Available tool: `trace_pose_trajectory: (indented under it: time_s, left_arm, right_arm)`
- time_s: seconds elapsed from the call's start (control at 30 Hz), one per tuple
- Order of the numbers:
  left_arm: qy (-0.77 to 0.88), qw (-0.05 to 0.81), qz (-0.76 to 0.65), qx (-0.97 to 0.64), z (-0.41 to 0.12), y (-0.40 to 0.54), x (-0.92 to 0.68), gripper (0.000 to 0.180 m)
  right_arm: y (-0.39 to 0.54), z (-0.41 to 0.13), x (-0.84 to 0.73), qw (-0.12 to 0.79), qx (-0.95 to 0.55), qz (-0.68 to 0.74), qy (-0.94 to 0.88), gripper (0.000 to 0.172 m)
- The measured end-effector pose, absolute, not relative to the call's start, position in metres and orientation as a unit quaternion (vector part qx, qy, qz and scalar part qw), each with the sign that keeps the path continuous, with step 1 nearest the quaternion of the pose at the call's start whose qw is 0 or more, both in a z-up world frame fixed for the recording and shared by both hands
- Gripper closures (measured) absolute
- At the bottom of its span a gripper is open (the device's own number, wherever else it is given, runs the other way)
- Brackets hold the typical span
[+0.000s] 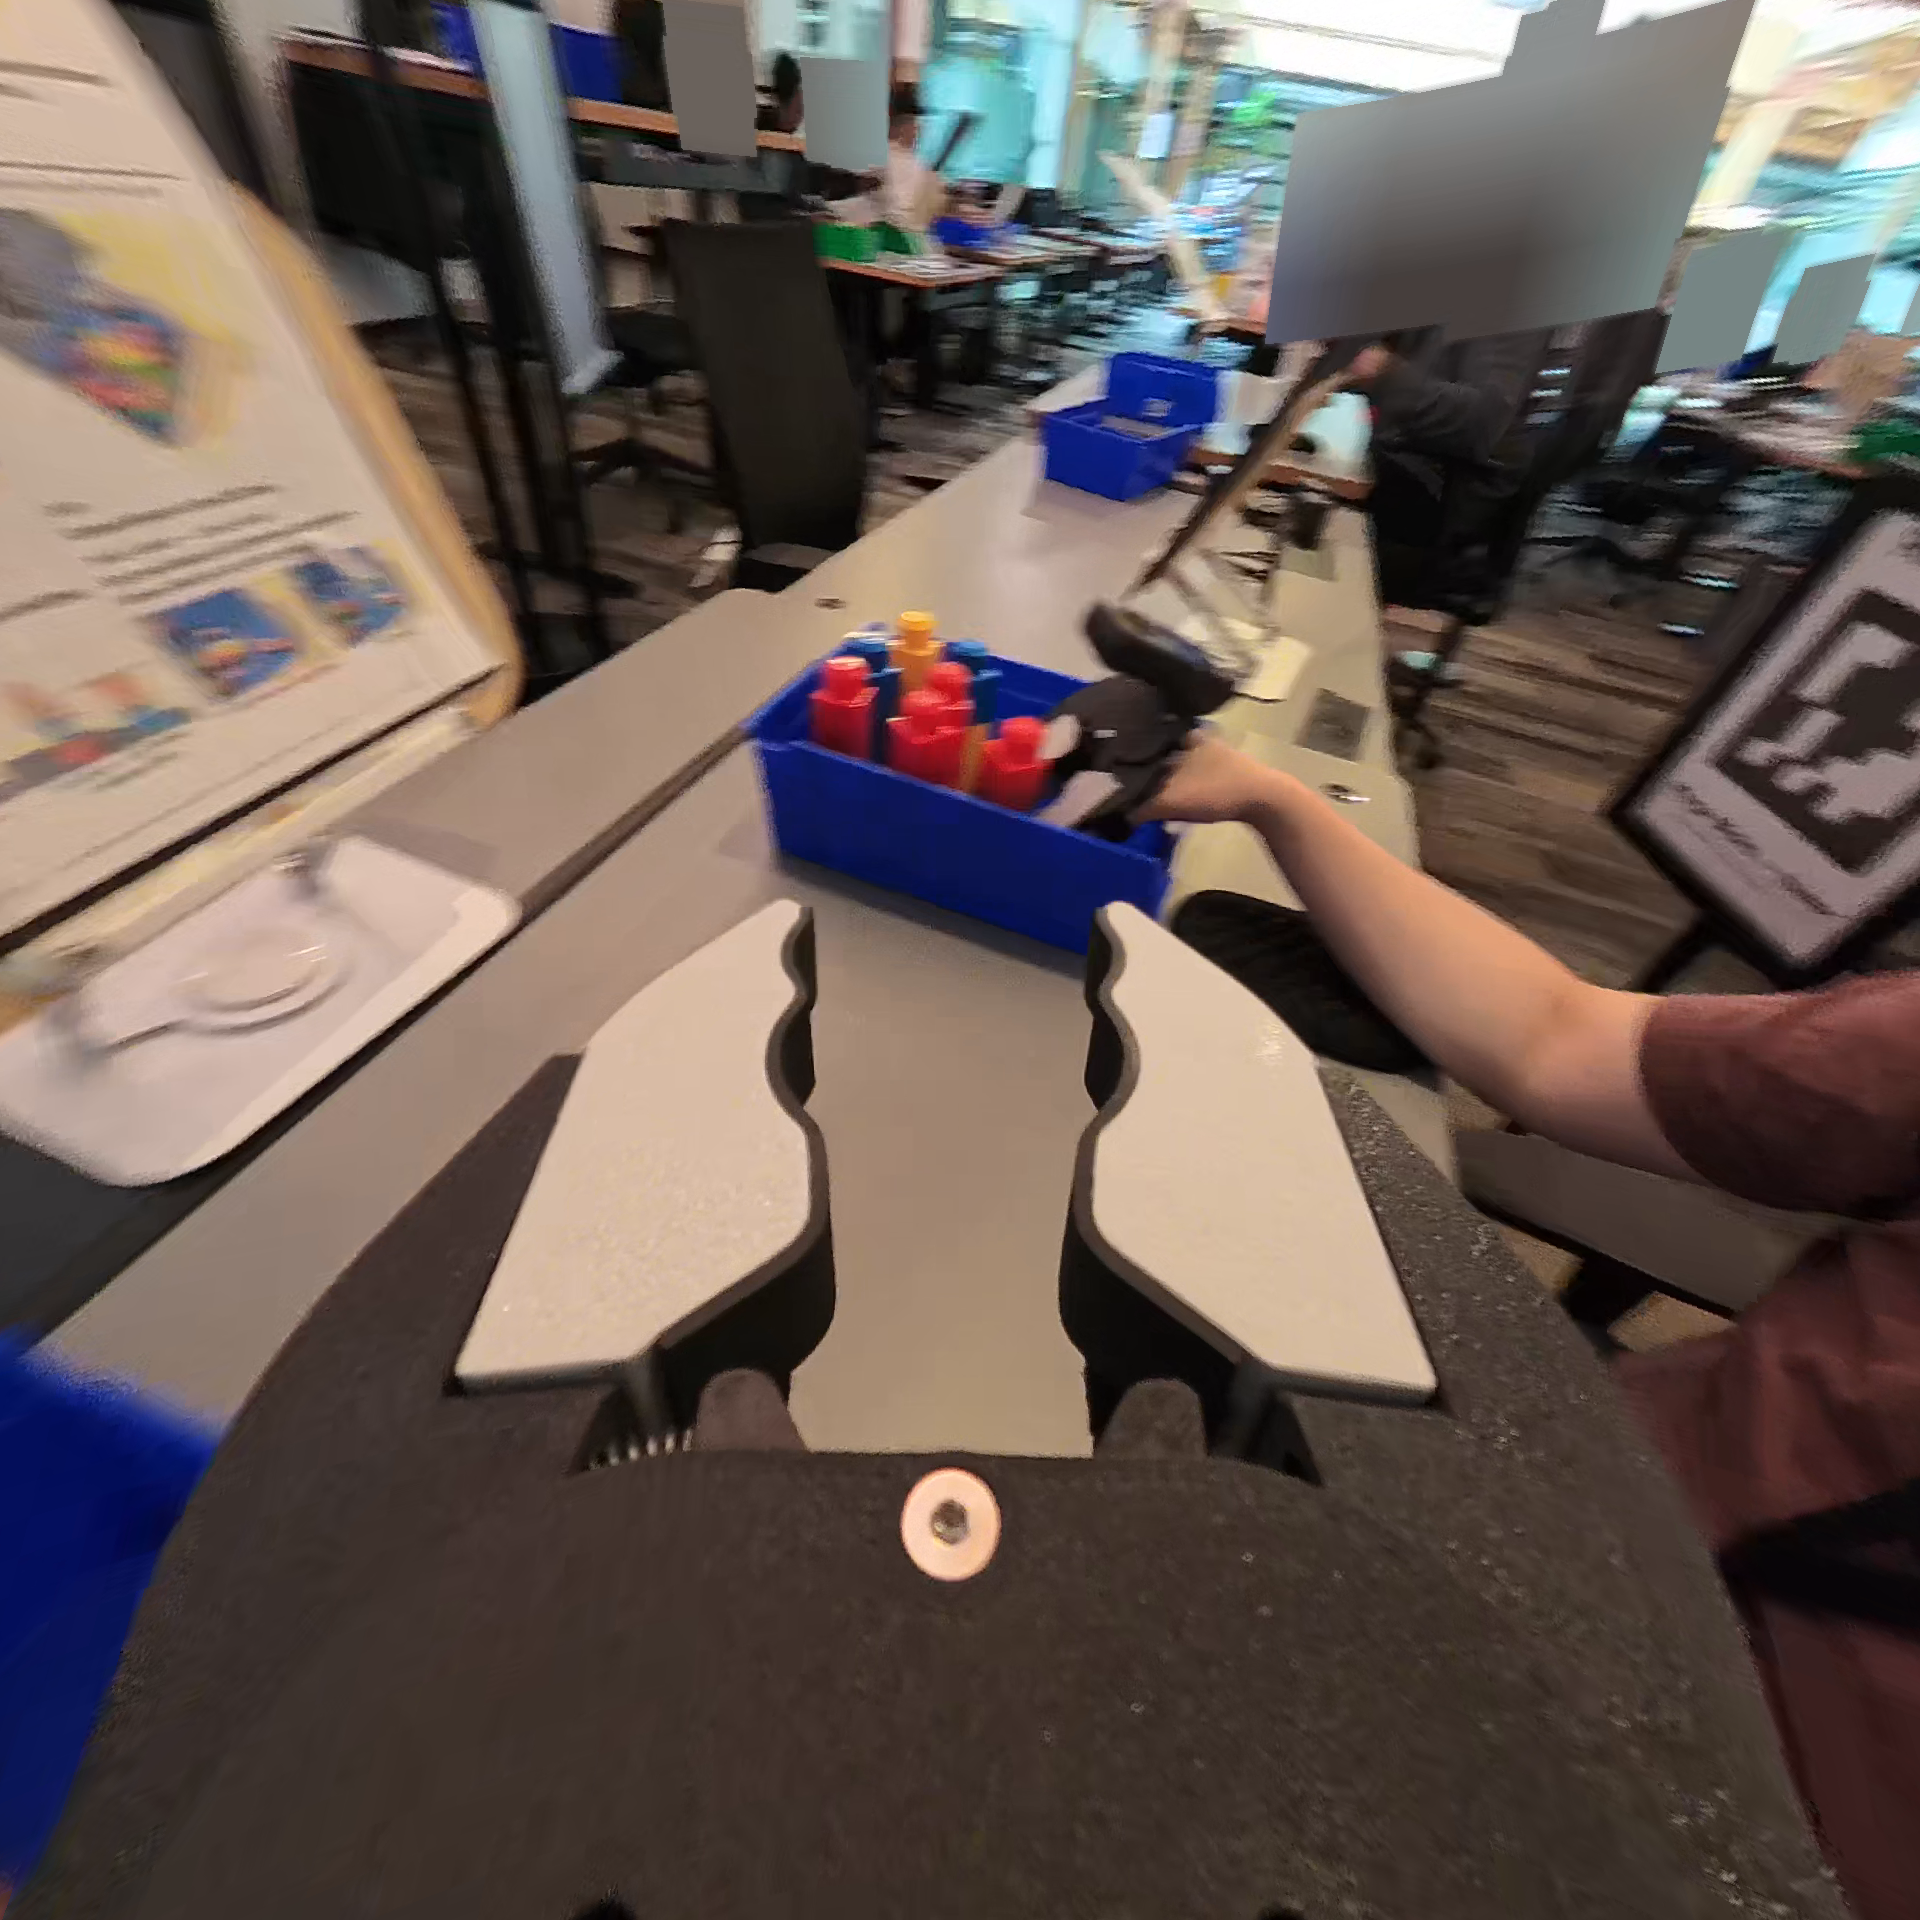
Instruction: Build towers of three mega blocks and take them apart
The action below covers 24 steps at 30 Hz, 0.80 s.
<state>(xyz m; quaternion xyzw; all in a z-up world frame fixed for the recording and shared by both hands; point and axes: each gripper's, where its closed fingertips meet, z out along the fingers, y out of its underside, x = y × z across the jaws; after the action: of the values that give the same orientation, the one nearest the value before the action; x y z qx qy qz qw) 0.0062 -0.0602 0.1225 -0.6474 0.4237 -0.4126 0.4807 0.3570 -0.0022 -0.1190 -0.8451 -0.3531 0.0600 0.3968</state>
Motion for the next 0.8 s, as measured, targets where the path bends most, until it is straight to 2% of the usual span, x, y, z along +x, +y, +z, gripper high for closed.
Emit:
trace_pose_trajectory:
  time_s: [0.1,0.17,0.27,0.47,0.7,0.8]
  left_arm:
    - [0.365,0.512,-0.321,-0.708,0.114,-0.031,-0.045,0.129]
    - [0.307,0.502,-0.261,-0.765,0.096,-0.010,-0.086,0.133]
    - [0.238,0.486,-0.235,-0.808,0.074,0.013,-0.130,0.137]
    - [0.146,0.446,-0.185,-0.864,0.019,0.060,-0.174,0.134]
    - [0.118,0.417,-0.104,-0.895,-0.046,0.108,-0.184,0.128]
    - [0.114,0.406,-0.041,-0.906,-0.070,0.120,-0.197,0.121]
  right_arm:
    - [-0.002,-0.123,0.360,0.390,-0.847,0.044,-0.359,0.132]
    - [-0.001,-0.123,0.360,0.391,-0.846,0.039,-0.361,0.130]
    - [0.001,-0.117,0.363,0.411,-0.841,0.026,-0.351,0.114]
    - [-0.011,-0.081,0.361,0.496,-0.802,0.059,-0.327,0.107]
    - [-0.013,-0.024,0.373,0.632,-0.724,0.099,-0.259,0.107]
    - [-0.015,-0.009,0.382,0.663,-0.704,0.110,-0.228,0.109]
